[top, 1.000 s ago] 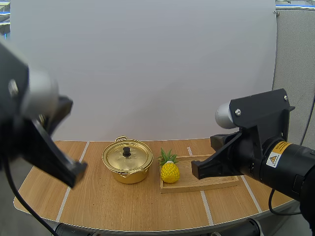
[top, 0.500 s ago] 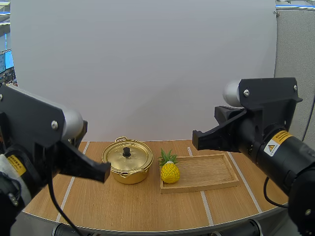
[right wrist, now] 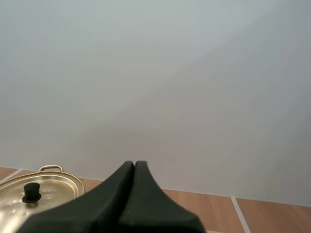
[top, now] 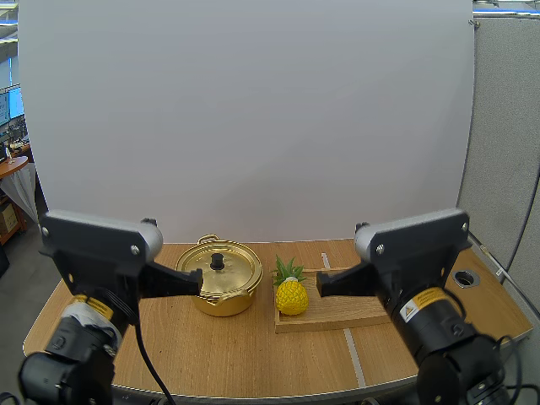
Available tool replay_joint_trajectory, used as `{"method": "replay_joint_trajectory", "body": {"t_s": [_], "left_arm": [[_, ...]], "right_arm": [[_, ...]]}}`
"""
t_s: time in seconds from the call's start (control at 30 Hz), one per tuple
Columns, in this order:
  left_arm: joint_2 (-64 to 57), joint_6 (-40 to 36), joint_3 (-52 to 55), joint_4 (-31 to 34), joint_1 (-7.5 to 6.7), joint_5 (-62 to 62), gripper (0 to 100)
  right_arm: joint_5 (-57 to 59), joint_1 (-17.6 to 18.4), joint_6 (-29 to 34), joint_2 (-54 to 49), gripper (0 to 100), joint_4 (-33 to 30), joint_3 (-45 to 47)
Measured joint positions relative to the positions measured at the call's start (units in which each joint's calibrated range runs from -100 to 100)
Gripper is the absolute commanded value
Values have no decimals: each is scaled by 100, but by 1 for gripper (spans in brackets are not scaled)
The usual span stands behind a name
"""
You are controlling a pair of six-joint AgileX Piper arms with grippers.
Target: Open the pot, put the grape inside, and close it
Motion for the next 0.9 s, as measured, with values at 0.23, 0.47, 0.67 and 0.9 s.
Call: {"method": "replay_joint_trajectory", "body": {"t_s": [0.23,0.47,0.67,0.9], "left_arm": [[0,18,837,54,0,-878,0],[0,28,1156,78,9,-1170,0],[0,28,1181,81,84,-177,0],[0,-327,1192,104,91,1229,0]], "right_arm": [[-648,0,0,0,0,-11,713],[-632,0,0,0,0,-11,726],[147,-89,80,0,0,-11,736],[1798,-106,121,0,0,-11,736]]}}
